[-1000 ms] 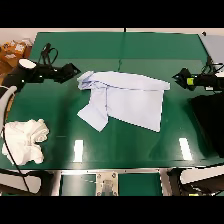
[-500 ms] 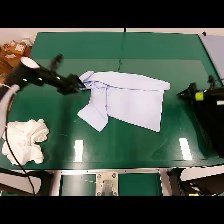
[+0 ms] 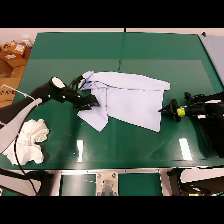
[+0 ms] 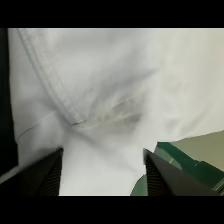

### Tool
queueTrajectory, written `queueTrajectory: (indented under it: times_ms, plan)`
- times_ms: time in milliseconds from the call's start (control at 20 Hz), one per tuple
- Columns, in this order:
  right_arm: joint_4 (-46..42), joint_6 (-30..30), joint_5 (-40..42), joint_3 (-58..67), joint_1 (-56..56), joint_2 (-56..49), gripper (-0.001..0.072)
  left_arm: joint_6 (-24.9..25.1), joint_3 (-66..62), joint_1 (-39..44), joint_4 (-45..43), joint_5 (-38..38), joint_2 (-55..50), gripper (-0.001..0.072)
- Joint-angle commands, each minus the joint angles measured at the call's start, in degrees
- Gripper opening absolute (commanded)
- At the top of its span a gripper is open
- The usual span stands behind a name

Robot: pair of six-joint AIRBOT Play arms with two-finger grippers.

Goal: Fold the shirts.

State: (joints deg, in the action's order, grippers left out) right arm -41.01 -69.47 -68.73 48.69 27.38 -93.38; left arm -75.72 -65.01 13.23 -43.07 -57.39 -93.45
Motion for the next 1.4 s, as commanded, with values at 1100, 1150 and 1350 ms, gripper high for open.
queueTrajectory:
  times_ms: [1100,1150,1350]
  plan:
    - [5.25,-3.13,-5.27,24.52,5.27,27.19,0.0012,-9.77,-39.47,-4.96,-28.3,-17.38,21.31,0.0023]
    - [7.1,-4.2,-5.27,28.17,6.56,29.79,0.0012,-9.73,-42.47,-5.57,-28.85,-16.59,24.09,0.0023]
    - [11.02,-9.62,-4.79,44.11,9.94,37.9,0.0012,-7.72,-54.6,-5.57,-30.49,-9.09,35.21,0.0024]
